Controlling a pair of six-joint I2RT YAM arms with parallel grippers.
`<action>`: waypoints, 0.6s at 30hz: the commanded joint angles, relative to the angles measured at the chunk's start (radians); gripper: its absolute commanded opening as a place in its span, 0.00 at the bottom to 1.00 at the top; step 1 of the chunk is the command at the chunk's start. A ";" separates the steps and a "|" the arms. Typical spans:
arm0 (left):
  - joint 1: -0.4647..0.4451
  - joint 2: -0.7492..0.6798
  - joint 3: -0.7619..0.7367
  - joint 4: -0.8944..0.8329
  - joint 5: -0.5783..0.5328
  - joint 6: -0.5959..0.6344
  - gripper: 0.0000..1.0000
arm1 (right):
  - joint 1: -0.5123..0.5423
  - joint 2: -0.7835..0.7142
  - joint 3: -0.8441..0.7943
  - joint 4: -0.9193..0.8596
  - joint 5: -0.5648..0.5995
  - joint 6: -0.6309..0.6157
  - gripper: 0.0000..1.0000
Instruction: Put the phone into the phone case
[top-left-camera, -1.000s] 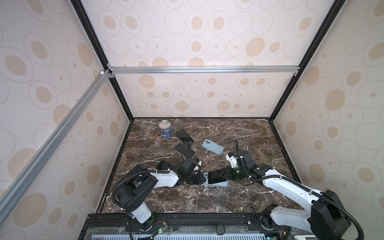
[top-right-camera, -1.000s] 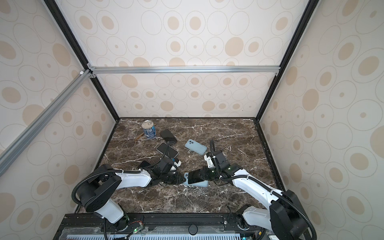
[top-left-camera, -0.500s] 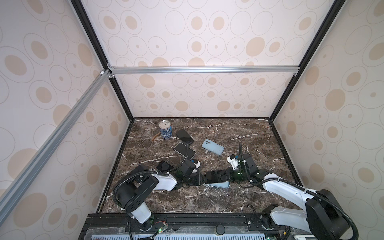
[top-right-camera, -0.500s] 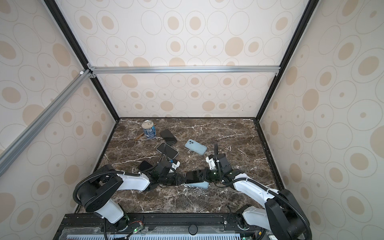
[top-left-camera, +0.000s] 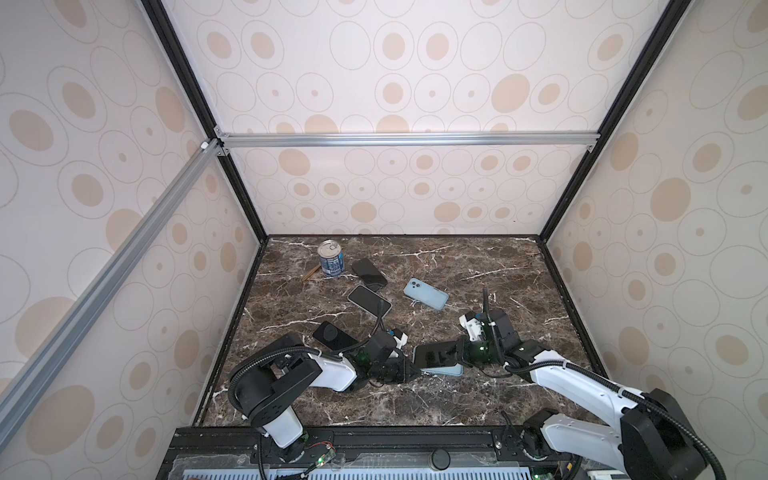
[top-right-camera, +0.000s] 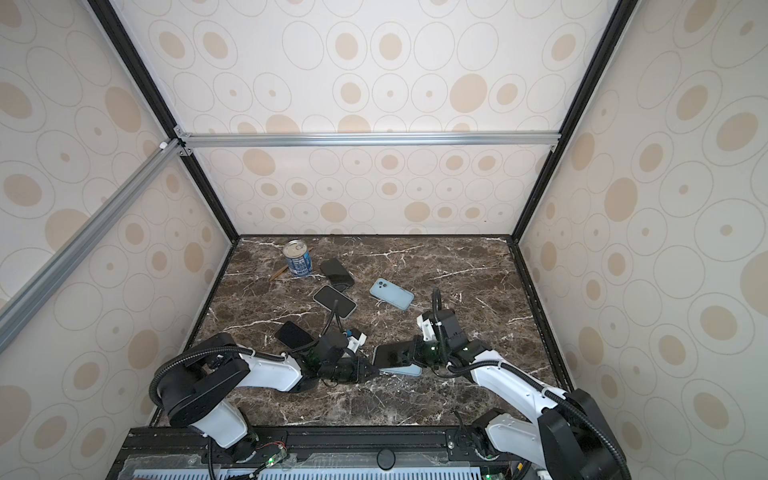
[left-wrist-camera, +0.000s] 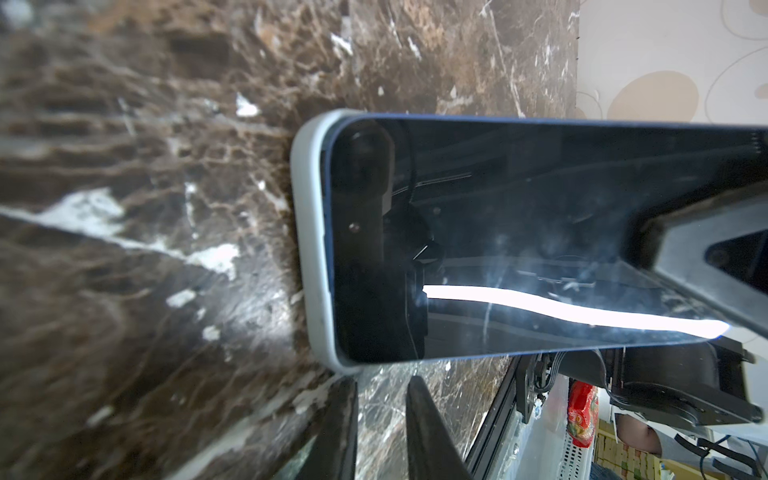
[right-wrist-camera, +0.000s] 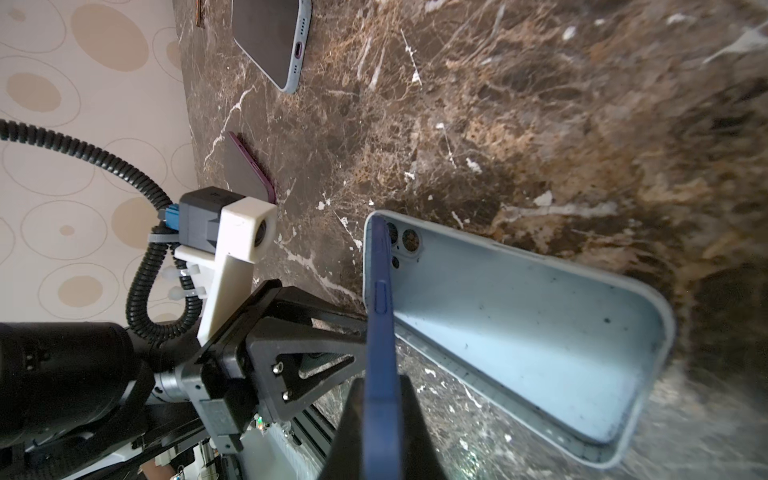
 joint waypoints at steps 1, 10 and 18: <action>-0.002 0.036 0.015 -0.018 -0.006 -0.013 0.23 | -0.008 0.082 -0.046 -0.082 0.051 -0.019 0.00; 0.017 -0.101 0.096 -0.246 -0.110 0.100 0.22 | -0.077 0.200 -0.026 -0.043 -0.003 -0.093 0.00; 0.106 -0.157 0.125 -0.379 -0.247 0.177 0.23 | -0.090 0.314 0.017 0.010 -0.017 -0.127 0.00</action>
